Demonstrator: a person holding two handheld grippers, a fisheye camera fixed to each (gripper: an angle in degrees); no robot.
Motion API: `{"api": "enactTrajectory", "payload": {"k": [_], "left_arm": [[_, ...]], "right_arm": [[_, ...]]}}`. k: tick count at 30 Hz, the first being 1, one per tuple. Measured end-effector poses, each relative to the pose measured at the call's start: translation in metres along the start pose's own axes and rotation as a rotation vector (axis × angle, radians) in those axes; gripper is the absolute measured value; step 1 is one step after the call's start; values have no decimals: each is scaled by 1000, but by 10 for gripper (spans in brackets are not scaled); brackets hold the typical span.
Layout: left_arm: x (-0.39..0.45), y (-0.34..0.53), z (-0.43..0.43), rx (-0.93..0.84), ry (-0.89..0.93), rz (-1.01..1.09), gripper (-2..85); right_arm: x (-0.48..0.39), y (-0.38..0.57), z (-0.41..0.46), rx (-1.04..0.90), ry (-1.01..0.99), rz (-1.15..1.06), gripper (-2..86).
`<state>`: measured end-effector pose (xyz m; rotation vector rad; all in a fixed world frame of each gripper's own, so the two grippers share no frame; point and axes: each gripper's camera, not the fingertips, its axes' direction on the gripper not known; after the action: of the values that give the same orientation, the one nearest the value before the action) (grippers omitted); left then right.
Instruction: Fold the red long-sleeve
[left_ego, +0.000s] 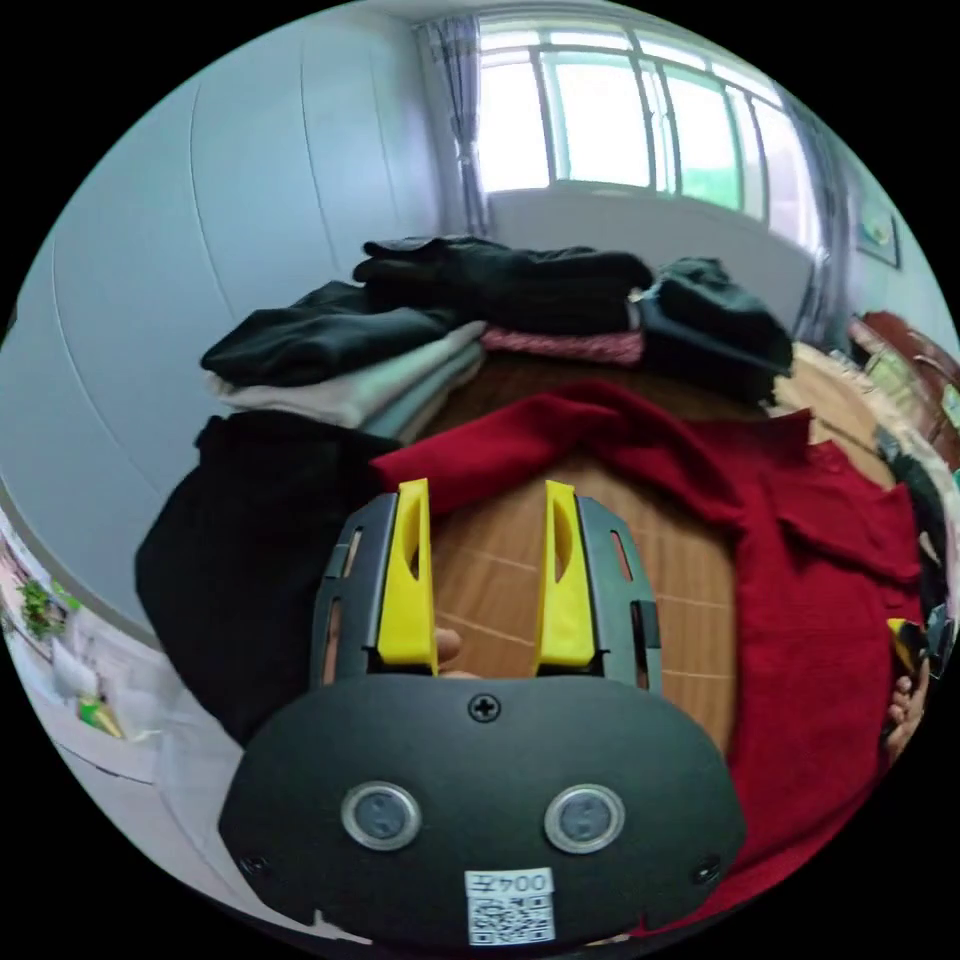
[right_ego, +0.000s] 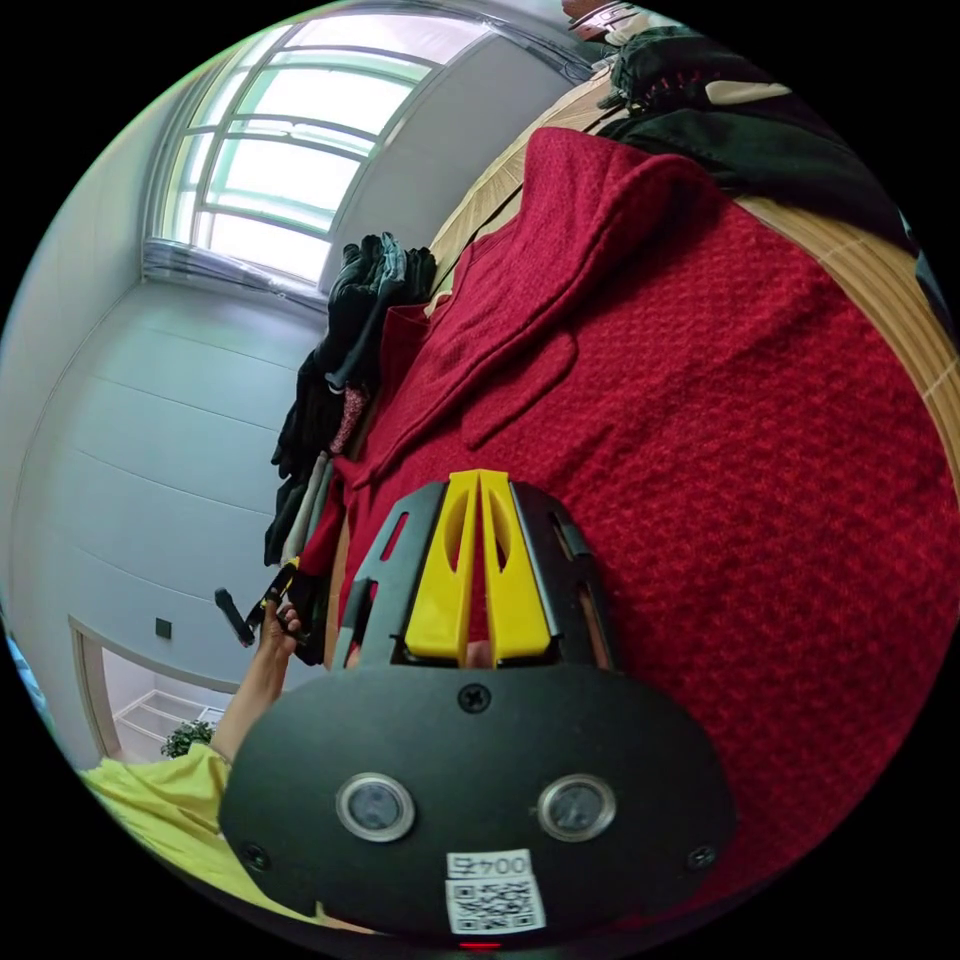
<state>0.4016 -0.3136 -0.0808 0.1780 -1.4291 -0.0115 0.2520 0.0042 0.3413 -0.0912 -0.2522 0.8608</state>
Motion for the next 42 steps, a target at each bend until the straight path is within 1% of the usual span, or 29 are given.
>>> {"api": "enactTrajectory", "payload": {"k": [5,9,12,15,16,19,21,23,25,29,33,35,36,38,42], "left_arm": [[31,9,48,-198,-122,45,185],[56,11,59,-220,-96,0,188],[87,9,62,-224,-113,36,167],[121,12,61,-229,-207,125,92],[131,15,49,-183,-214,143,45],[147,16,5,-76,-103,168,24],[157,12,-24,-16,-146,195,17],[169,-2,-62,95,-264,232,12],[172,-19,-89,151,-291,226,10],[187,-73,-134,146,-237,202,9],[238,-114,-175,138,-192,285,9],[290,-138,-198,101,-126,384,8],[305,-144,-203,92,-114,413,8],[367,-161,-219,66,-90,510,7],[467,-178,-233,52,-23,614,7]], "right_arm": [[4,2,-1,-3,5,-3,-7],[9,3,-2,-6,1,-3,-7],[13,4,-3,-7,-4,-2,-7],[15,5,-4,-8,-5,-1,-7],[16,5,-4,-8,-5,-1,-7],[18,5,-5,-8,-6,-1,-7],[20,6,-6,-7,-5,-1,-7],[21,6,-6,-7,-5,-1,-7],[23,7,-7,-7,-7,0,-7],[26,7,-9,-7,-12,2,-7],[30,7,-11,-6,-18,4,-7],[32,7,-12,-6,-22,6,-7],[33,7,-12,-5,-24,6,-7],[34,6,-13,-5,-27,7,-7],[37,6,-16,-3,-34,8,-7]]}}
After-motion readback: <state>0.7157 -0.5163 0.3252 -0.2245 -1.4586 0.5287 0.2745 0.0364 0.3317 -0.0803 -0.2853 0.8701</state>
